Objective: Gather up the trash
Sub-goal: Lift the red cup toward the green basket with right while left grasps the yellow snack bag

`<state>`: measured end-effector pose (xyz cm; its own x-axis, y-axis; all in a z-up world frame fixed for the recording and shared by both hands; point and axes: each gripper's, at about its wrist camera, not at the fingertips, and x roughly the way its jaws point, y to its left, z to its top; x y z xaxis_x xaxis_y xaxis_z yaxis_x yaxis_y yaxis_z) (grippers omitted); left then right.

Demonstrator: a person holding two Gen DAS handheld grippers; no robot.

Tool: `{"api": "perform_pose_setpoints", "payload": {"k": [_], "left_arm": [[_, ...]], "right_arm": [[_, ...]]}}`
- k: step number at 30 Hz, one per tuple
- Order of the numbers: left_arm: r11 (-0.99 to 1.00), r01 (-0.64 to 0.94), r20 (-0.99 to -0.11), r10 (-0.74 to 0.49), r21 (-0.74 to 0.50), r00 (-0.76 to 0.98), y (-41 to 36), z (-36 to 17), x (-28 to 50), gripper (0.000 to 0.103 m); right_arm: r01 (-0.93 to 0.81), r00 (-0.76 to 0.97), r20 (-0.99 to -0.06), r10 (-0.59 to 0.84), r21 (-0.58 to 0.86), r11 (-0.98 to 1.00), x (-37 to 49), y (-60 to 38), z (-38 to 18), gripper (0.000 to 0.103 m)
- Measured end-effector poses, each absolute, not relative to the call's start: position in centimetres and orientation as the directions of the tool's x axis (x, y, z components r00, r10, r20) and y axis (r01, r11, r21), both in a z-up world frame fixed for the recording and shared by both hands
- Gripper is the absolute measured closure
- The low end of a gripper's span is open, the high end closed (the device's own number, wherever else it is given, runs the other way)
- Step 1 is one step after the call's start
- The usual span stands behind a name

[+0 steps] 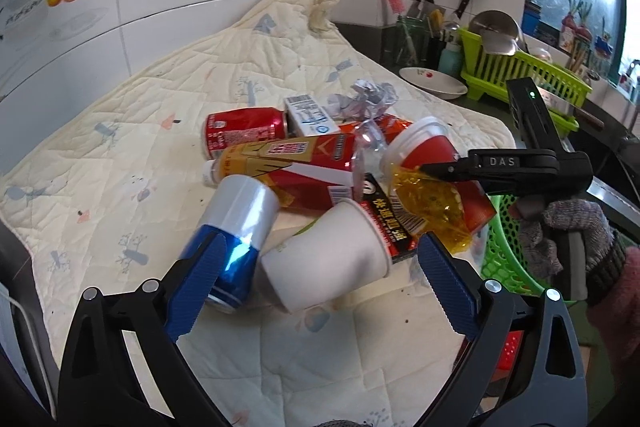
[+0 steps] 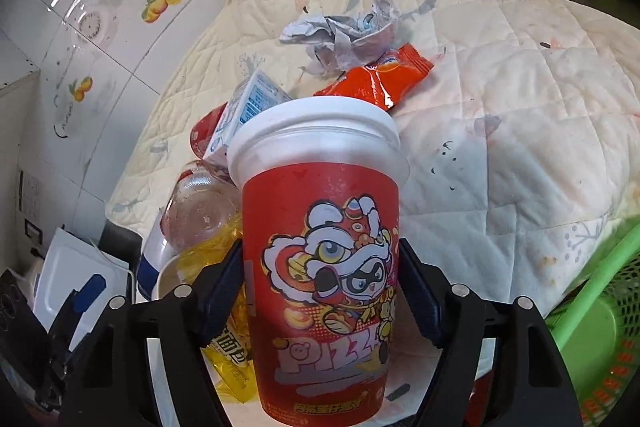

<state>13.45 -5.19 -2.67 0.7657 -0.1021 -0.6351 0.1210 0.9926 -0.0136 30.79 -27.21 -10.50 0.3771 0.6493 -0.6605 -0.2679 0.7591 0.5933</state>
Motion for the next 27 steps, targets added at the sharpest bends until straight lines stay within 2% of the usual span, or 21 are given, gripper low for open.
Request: {"api": "perform_pose_setpoints", "payload": {"k": [8, 18, 25, 27], "left_arm": [[0.981, 0.190, -0.652, -0.164, -0.032, 0.740, -7.5, -2.4, 14.9, 0.015], [0.949, 0.314, -0.699, -0.237, -0.019, 0.675, -12.9, -3.4, 17.2, 0.030], [0.949, 0.314, -0.734, -0.230, -0.024, 0.639, -15.7, -4.3, 19.2, 0.032], [0.953, 0.303, -0.734, -0.199, 0.009, 0.649, -16.3, -4.7, 19.5, 0.033]], "right_arm": [[-0.260, 0.460, -0.631, 0.625, 0.577, 0.774, 29.2, -29.2, -9.0, 0.033], [-0.224, 0.531, -0.615, 0.583, 0.561, 0.797, 27.7, -32.5, -8.3, 0.033], [-0.235, 0.541, -0.608, 0.581, 0.554, 0.799, 26.4, -34.1, -7.9, 0.033], [-0.238, 0.541, -0.609, 0.579, 0.550, 0.801, 26.0, -34.4, -7.9, 0.033]]}}
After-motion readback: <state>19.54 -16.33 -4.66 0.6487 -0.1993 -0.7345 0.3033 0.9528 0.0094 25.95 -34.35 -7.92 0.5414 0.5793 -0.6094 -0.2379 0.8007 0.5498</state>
